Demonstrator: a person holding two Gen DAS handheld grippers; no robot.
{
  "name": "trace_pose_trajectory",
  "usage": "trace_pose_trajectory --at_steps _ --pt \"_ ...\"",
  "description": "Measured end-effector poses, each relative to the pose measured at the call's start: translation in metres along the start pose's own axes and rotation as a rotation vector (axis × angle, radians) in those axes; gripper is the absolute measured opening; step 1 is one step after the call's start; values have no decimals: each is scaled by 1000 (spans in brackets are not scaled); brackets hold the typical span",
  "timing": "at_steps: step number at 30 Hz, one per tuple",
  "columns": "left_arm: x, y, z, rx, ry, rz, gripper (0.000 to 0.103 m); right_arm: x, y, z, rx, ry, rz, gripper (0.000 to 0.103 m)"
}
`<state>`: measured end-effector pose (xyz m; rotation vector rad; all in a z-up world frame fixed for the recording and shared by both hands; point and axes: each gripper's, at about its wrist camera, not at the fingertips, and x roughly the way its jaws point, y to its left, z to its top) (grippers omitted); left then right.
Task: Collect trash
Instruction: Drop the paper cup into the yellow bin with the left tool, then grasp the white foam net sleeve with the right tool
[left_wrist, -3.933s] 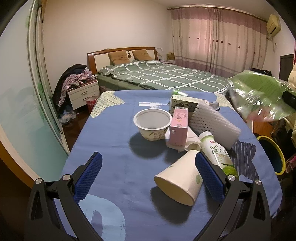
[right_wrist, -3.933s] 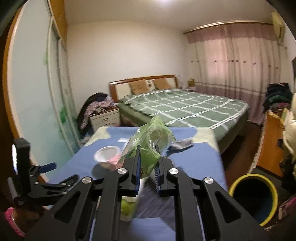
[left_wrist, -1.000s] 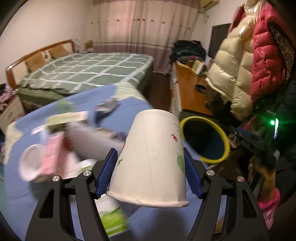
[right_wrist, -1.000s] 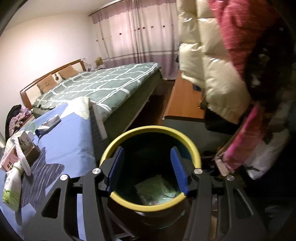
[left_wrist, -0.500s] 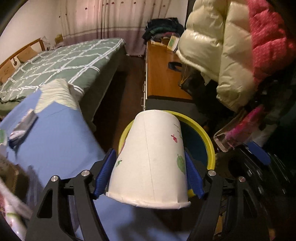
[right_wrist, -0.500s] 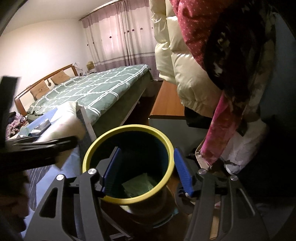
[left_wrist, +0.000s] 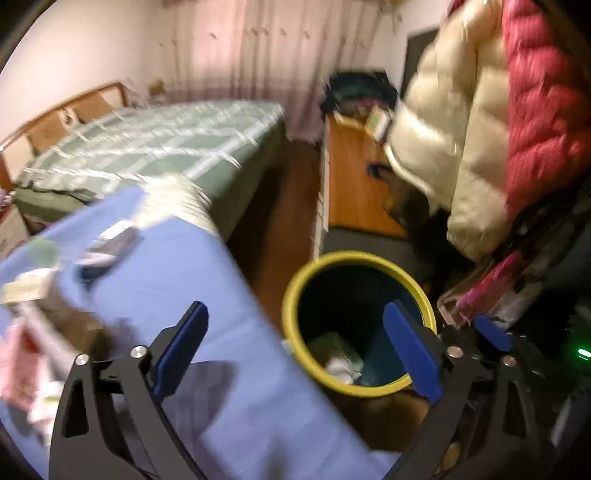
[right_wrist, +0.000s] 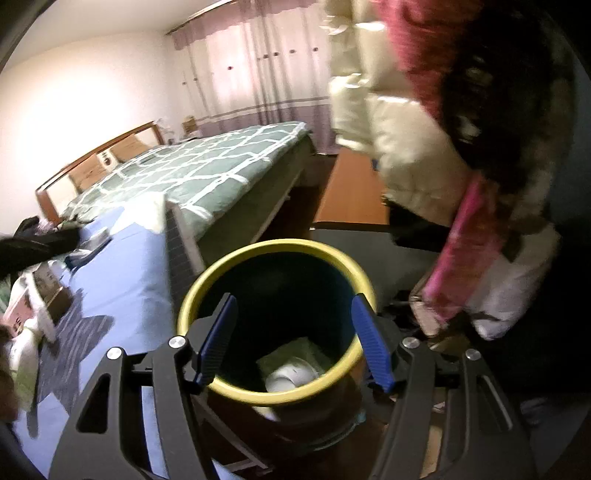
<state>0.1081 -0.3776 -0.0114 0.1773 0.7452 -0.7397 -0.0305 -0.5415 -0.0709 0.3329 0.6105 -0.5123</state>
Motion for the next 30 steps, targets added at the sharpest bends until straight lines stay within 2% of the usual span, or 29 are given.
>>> trace_pose_trajectory --at_steps 5,9,10,16,21,25,27,30 --pt "-86 66 -23 -82 -110 102 98 3 46 -4 -68 22 90 62" --pt "-146 123 -55 -163 -187 248 98 5 95 -8 -151 48 187 62" --pt "-161 140 -67 -189 -199 306 98 4 108 -9 -172 54 212 62" --pt "-201 210 -121 -318 -179 472 98 -7 186 -25 -294 94 363 62" --pt "-215 242 -152 -395 -176 522 98 -20 246 -46 -387 122 453 62" --pt "-217 252 -160 -412 -179 521 98 -16 274 -47 -427 101 437 62" --pt "-216 252 -163 -414 -181 516 98 -2 281 -40 -438 96 402 62" --pt "-211 255 -166 -419 -175 499 98 20 289 -32 -438 123 409 63"
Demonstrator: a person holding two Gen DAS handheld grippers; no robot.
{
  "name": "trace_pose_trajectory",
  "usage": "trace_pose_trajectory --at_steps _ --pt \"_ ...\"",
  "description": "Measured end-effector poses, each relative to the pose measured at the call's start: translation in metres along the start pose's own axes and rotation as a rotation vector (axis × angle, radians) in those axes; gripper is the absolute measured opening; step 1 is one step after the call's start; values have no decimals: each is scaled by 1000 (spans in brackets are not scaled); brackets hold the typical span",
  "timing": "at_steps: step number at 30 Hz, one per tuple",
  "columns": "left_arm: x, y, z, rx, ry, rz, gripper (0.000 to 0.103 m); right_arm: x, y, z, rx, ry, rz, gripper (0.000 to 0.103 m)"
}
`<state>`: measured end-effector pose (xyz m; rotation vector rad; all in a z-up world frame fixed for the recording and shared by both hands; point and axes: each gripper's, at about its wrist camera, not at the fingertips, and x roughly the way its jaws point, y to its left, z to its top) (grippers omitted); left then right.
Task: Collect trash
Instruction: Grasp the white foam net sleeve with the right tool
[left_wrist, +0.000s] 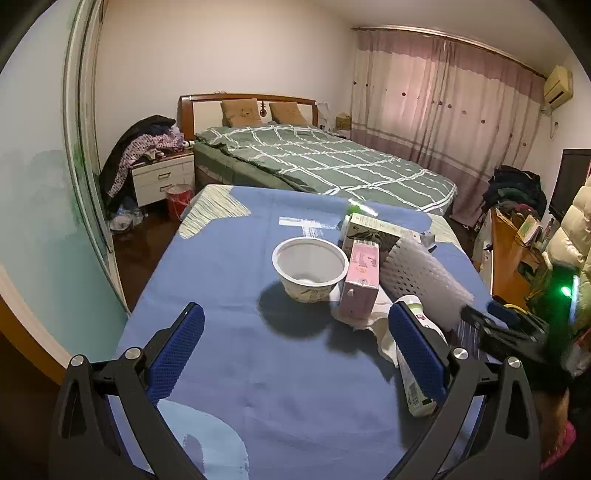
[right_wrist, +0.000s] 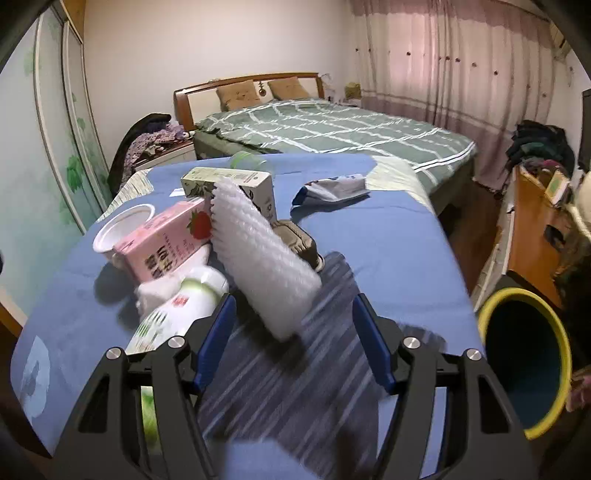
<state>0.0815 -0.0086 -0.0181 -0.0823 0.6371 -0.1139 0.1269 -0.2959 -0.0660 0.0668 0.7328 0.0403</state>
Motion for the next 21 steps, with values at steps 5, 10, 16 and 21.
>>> trace_pose_trajectory --at_steps 5,10,16,21 --pt "4 -7 2 -2 4 -18 98 24 -4 14 17 27 39 62" --pt "9 -12 0 3 12 -24 98 30 -2 14 9 46 67 34" --pt "11 -16 -1 7 15 -29 98 6 1 10 13 -1 115 14" --pt "15 -25 -1 26 30 -43 98 -31 -7 5 36 -72 126 14"
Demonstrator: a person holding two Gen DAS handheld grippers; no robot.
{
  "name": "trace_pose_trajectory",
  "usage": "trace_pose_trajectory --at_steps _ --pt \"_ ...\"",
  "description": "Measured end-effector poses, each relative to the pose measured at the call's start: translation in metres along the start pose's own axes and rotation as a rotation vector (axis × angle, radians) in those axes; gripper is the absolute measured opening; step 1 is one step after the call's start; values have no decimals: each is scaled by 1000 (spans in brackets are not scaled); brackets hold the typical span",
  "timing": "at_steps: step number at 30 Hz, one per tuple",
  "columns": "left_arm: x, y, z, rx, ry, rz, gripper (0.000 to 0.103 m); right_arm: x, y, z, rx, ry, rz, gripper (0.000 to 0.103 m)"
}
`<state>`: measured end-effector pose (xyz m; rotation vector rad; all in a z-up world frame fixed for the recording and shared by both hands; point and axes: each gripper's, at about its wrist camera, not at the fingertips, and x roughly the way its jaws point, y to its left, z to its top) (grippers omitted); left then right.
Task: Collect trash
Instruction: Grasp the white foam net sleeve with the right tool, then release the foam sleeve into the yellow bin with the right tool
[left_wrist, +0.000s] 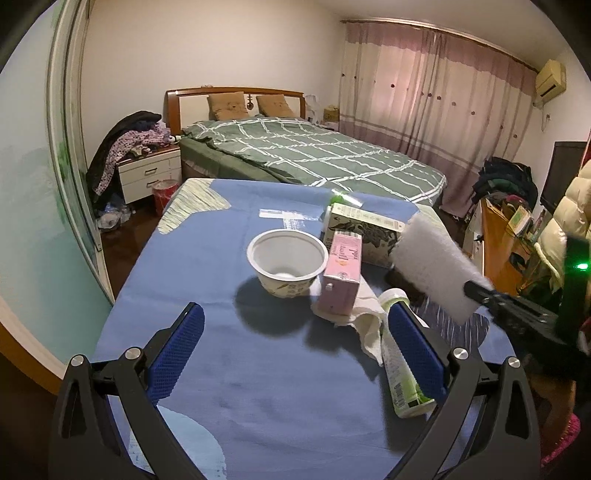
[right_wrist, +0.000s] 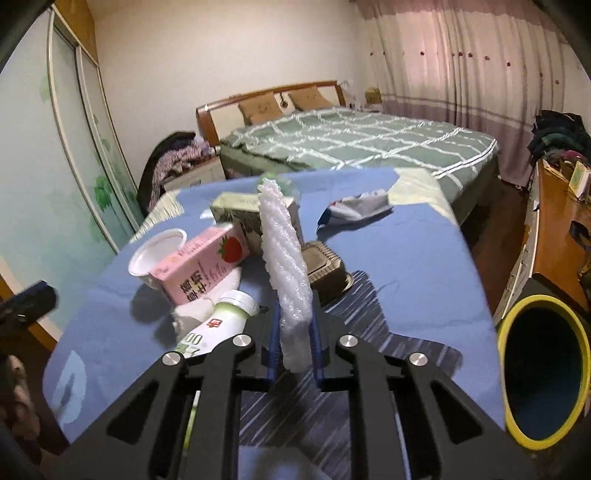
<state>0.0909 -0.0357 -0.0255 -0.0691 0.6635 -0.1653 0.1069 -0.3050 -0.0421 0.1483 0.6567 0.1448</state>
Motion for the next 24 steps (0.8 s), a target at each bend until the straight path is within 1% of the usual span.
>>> trace_pose_trajectory --at_steps 5,8,13,17,21,24 --pt "4 -9 1 18 11 -12 98 -30 -13 -3 33 -51 -30 14" --pt "7 -13 1 25 12 -14 98 -43 -32 -6 65 -70 -81 14" --pt "13 -19 -1 34 23 -33 98 -62 -77 -15 140 -94 -226 14" --pt "19 -25 -1 47 36 -38 98 -76 -121 -24 202 -104 -395 14" --pt "24 -25 -2 47 43 -39 98 -77 -161 -35 257 -72 -527 15" --pt "26 -26 -3 49 47 -37 98 -74 -185 -44 297 -48 -582 16"
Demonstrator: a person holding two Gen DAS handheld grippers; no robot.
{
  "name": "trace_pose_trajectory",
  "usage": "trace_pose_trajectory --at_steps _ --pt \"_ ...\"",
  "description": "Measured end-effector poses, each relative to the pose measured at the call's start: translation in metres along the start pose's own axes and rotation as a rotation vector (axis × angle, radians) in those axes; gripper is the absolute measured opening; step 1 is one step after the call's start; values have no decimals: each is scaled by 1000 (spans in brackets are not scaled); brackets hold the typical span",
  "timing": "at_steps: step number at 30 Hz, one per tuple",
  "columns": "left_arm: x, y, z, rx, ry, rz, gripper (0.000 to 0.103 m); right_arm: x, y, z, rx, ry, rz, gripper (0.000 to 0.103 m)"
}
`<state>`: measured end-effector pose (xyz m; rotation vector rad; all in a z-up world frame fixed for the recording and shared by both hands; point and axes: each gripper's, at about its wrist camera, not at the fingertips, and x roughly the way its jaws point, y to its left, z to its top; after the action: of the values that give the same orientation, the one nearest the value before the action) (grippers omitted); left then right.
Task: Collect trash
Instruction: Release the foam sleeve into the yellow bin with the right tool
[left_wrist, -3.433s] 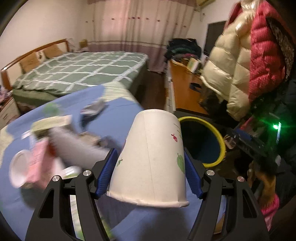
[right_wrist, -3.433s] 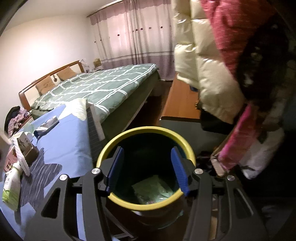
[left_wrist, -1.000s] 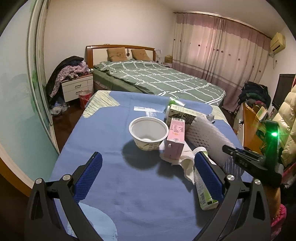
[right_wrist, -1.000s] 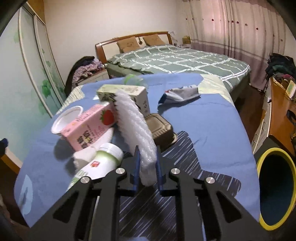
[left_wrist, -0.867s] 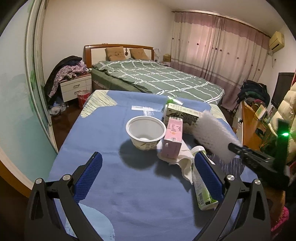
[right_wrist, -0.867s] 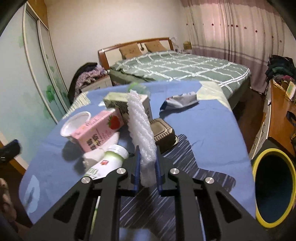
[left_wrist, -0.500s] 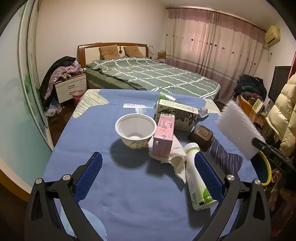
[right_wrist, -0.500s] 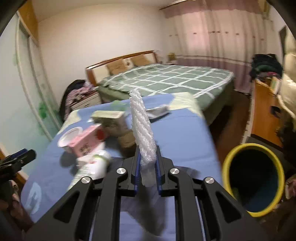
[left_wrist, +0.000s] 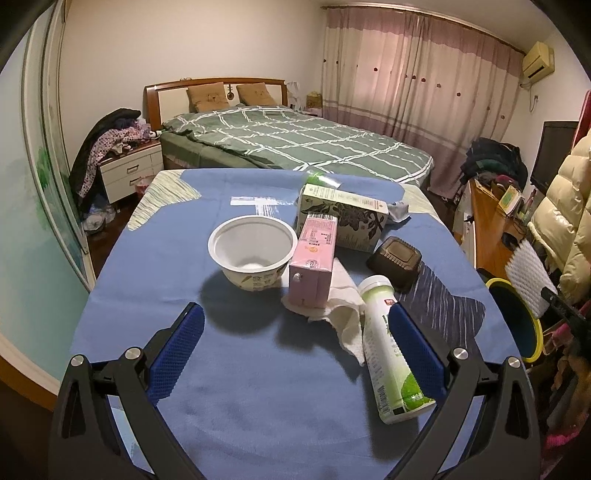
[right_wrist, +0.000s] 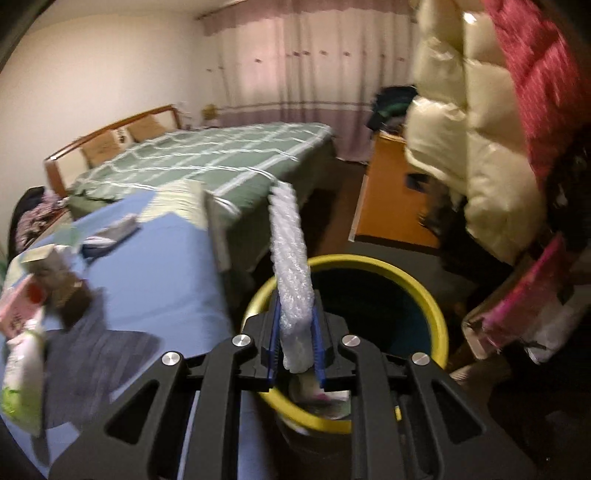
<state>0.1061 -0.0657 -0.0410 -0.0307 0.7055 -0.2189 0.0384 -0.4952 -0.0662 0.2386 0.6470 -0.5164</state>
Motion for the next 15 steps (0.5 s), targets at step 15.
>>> trace_pose_trajectory --at_steps 15 --pt "29 20 4 -35 35 63 98 19 -17 -5 58 20 -62 40"
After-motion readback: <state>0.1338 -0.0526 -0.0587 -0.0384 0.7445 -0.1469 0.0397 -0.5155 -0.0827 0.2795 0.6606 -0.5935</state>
